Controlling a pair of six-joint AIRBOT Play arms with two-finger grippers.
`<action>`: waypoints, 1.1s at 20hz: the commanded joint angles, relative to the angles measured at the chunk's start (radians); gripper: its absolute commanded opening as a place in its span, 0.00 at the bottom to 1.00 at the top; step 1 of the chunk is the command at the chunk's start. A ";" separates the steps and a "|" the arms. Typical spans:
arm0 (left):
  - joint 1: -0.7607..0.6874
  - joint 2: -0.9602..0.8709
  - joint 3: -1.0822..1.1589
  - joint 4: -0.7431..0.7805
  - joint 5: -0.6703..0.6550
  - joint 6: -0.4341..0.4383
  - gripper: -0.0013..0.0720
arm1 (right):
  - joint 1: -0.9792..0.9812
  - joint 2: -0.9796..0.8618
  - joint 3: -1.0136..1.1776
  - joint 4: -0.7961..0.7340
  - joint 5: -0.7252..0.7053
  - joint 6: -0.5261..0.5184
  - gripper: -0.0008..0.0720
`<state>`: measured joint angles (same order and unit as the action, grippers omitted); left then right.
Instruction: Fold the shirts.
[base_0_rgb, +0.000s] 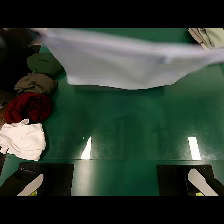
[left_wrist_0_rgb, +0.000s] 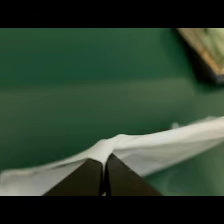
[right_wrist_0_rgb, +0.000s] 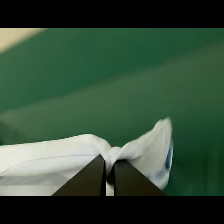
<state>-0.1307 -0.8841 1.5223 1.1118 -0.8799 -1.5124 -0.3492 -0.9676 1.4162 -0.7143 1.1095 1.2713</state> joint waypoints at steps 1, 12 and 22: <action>0.000 0.002 0.392 0.044 0.029 0.058 0.05 | 0.016 0.085 0.345 0.055 -0.158 -0.033 0.04; 0.000 0.068 0.607 -0.199 -0.075 0.068 0.05 | 0.014 0.291 0.595 -0.443 -0.011 0.095 0.04; 0.000 -0.288 0.066 0.083 -0.458 -0.058 0.05 | 0.042 -0.319 0.589 -0.447 0.722 0.301 0.04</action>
<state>-0.1307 -1.0420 1.7161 1.1469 -1.2606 -1.5589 -0.3244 -1.0973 2.0075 -1.1419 1.6306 1.5082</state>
